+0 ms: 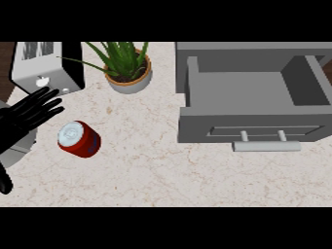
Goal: Pick up the can, place it into the drawer and close the drawer
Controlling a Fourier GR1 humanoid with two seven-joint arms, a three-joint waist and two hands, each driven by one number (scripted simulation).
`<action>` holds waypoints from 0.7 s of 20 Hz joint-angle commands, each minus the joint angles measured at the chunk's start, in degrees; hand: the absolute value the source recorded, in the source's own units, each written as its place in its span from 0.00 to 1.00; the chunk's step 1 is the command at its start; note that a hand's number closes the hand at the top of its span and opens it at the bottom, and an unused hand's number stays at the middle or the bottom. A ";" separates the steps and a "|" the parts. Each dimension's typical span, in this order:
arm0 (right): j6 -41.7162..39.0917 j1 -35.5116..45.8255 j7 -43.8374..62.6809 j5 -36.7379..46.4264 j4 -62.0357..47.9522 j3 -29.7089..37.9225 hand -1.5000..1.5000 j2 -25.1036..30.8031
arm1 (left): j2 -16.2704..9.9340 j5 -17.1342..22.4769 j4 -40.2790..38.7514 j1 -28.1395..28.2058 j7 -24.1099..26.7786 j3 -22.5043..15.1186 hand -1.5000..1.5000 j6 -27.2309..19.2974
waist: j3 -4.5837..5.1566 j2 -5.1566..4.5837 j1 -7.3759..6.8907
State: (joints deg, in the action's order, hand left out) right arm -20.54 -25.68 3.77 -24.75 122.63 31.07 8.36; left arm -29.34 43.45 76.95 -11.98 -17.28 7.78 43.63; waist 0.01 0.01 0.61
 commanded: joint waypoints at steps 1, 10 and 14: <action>-0.99 1.77 1.21 -1.78 -0.85 2.91 0.00 0.90 | 2.38 -7.97 -6.84 -1.90 5.10 1.22 0.00 3.28 | 0.02 -0.06 -0.06; -7.12 -1.07 -3.11 -0.39 -2.65 5.11 0.00 -2.71 | 7.79 -23.25 -16.56 -4.35 18.28 1.95 0.00 0.42 | 0.01 -0.05 0.16; -6.55 0.32 -0.25 -2.10 -2.18 5.46 0.00 -2.32 | 3.60 -29.81 -27.66 -5.38 28.68 4.33 0.00 4.45 | 0.05 -0.16 0.34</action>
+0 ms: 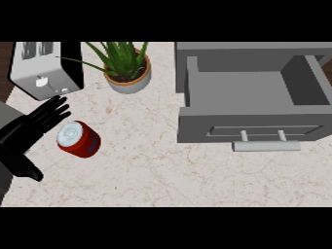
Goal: Pick up the can, place it into the drawer and close the drawer
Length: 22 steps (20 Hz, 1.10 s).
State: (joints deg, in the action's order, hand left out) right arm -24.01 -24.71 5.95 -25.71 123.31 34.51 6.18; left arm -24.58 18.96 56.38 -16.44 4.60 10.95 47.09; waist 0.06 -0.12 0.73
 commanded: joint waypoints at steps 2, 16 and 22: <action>-1.98 0.41 -1.52 2.45 -1.00 0.74 0.00 -2.23 | 2.75 -6.86 -5.19 -1.68 5.84 -0.98 0.00 -3.15 | -0.05 0.08 -0.21; -5.34 -0.69 1.62 -2.08 1.28 3.97 0.00 -2.35 | -0.53 -19.79 -31.21 -7.65 27.21 -3.12 0.00 -0.92 | 0.02 -0.09 0.24; -2.27 1.96 3.49 0.41 3.26 2.11 0.00 -3.68 | -0.30 -21.75 -38.62 -11.67 30.67 -3.83 0.00 -0.64 | 0.15 -0.48 0.83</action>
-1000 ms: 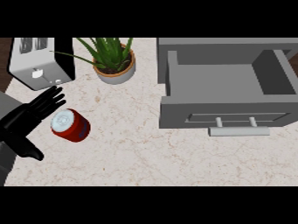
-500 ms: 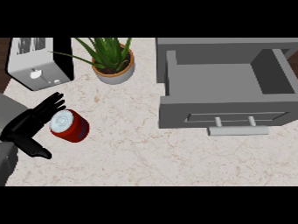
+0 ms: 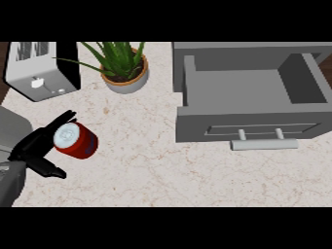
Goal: Pick up the can, place it into the drawer and close the drawer
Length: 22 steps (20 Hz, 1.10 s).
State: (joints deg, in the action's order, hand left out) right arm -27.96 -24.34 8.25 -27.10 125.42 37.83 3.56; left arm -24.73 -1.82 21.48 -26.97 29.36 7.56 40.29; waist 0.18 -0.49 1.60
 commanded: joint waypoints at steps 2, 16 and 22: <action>-0.38 -0.24 2.62 -2.39 1.50 0.95 0.00 1.57 | 2.61 -2.13 -3.77 -0.13 8.30 -1.34 0.00 2.74 | 0.04 -0.02 0.22; -3.20 -1.01 2.04 -4.24 -0.01 2.89 0.00 1.06 | 4.41 0.92 -8.18 -4.57 2.65 0.20 1.00 10.82 | -0.01 0.04 0.23; -1.66 -0.89 2.61 -3.07 1.29 2.60 0.00 -1.23 | 7.52 2.91 -3.57 -6.51 1.33 0.26 1.00 13.36 | -0.11 0.40 -0.69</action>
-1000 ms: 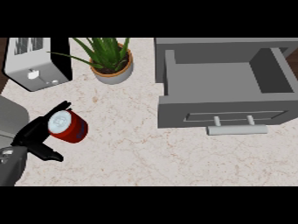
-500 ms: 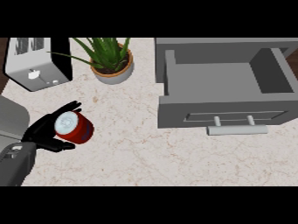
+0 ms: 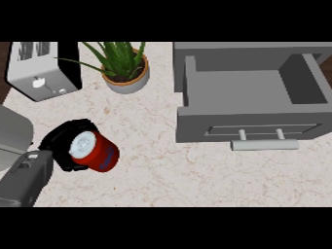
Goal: Pick up the can, place it into the drawer and close the drawer
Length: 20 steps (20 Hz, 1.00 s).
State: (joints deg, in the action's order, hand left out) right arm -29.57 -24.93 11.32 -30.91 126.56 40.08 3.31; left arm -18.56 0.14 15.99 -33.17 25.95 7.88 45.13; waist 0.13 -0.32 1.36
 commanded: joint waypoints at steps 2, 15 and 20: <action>-0.12 -3.36 0.30 1.22 3.11 -0.94 0.00 -3.17 | 2.50 2.81 2.56 1.58 5.30 1.81 1.00 3.69 | -0.06 0.29 -0.43; -0.26 -2.84 -0.57 0.65 1.58 0.72 0.00 -3.29 | 18.29 13.90 19.57 0.28 -0.88 9.22 1.00 -36.28 | -0.27 1.04 -2.16; 1.08 -3.80 1.52 -0.81 4.60 1.36 0.00 -3.25 | 18.46 15.19 35.80 2.45 -9.50 4.83 1.00 -40.64 | -0.26 1.17 -2.48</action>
State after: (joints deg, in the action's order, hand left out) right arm -28.63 -28.37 12.81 -32.62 130.40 41.75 1.00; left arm -1.57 14.00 41.78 -30.52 22.41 15.38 9.41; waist -0.10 0.73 -0.92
